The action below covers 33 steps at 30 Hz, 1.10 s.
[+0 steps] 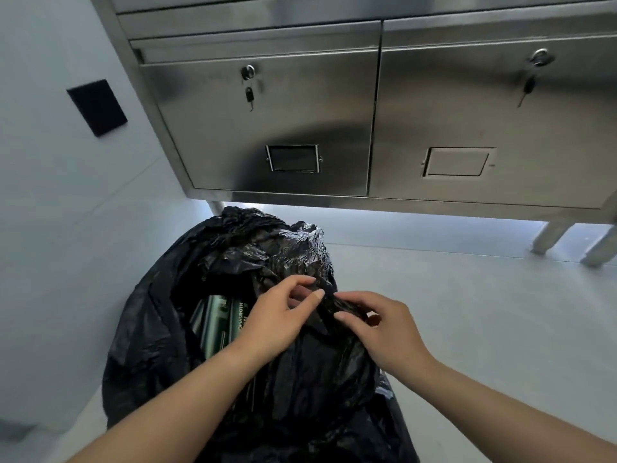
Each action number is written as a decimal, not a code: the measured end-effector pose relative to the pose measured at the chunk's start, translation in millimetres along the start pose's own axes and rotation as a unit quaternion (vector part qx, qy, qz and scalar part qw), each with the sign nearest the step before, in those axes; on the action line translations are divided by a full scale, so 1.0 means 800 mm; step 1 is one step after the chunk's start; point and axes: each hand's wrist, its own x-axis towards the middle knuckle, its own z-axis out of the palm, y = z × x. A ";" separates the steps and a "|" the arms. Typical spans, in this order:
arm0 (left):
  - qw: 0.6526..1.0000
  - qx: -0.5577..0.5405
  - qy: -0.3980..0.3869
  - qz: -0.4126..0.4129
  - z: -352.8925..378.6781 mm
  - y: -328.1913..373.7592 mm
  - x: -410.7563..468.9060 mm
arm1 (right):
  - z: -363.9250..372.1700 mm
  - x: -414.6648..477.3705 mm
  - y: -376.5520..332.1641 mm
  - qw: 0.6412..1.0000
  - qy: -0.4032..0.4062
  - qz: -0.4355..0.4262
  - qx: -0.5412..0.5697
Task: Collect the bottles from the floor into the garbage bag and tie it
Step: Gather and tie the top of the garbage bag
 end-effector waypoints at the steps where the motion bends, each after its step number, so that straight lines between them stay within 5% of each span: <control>1: 1.000 0.005 0.002 -0.009 -0.002 -0.002 -0.003 | 0.006 -0.002 -0.002 1.000 -0.005 -0.004 0.004; 8: 0.991 -0.086 -0.014 -0.101 -0.015 -0.022 -0.008 | 0.031 -0.016 -0.013 0.997 -0.069 -0.021 -0.014; 18: 0.999 0.003 -0.004 -0.032 -0.069 -0.037 -0.030 | 0.041 0.041 -0.048 0.997 -0.069 -0.035 0.002; 27: 0.996 -0.044 0.055 -0.061 -0.118 -0.042 -0.052 | 0.111 0.047 -0.078 0.954 -0.296 0.038 -0.001; 33: 0.993 -0.106 0.019 -0.056 -0.104 -0.042 -0.051 | 0.124 0.012 -0.074 0.972 -0.210 0.055 -0.092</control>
